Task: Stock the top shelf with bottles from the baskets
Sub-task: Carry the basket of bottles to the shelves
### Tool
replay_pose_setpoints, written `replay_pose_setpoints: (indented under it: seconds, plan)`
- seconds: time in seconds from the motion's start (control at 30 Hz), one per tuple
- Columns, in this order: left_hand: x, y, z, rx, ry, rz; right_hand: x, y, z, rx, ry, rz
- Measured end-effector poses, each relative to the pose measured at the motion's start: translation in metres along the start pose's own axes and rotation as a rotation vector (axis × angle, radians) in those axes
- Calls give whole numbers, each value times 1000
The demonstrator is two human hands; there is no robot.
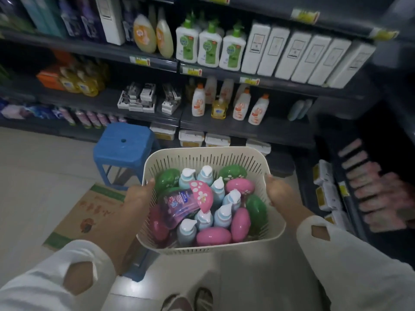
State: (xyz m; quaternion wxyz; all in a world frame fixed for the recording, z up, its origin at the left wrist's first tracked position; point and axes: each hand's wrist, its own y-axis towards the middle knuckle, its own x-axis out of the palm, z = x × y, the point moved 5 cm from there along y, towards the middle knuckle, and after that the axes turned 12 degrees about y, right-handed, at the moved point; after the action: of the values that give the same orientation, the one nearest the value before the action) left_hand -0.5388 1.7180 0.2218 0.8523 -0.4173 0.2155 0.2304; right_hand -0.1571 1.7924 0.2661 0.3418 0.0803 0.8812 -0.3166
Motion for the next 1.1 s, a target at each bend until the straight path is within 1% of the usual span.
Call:
replay_pose_setpoints:
  seconds: [0.2, 0.27, 0.33, 0.37, 0.43, 0.57, 0.63, 0.73, 0.8, 0.93, 1.0, 1.1]
  plan:
    - [-20, 68, 44, -103, -121, 36, 30, 69, -109, -19, -73, -25]
    - [-34, 98, 62, -97, -176, 64, 49, 90, -144, -38, -97, -57]
    - [-50, 129, 83, -75, -166, 72, 68, 105, -183, -55, -116, -64]
    - [-60, 142, 90, -91, -168, 82, 79, 111, -203, -61, -118, -73]
    - [-80, 168, 102, -125, -176, 126, 103, 123, -239, -88, -127, -106]
    - [-120, 207, 118, -113, -183, 230, 155, 147, -307, -163, -169, -158]
    - [-137, 228, 114, -147, -207, 267, 188, 157, -337, -214, -161, -230]
    - [-153, 268, 95, -209, -285, 303, 233, 167, -385, -272, -180, -266]
    - [-158, 296, 78, -274, -355, 337, 266, 180, -411, -297, -245, -281]
    - [-168, 340, 51, -376, -417, 370, 329, 202, -450, -304, -281, -343]
    - [-174, 350, 50, -413, -417, 379, 356, 211, -466, -324, -305, -351]
    - [-174, 365, 44, -446, -435, 379, 397, 220, -483, -376, -409, -414]
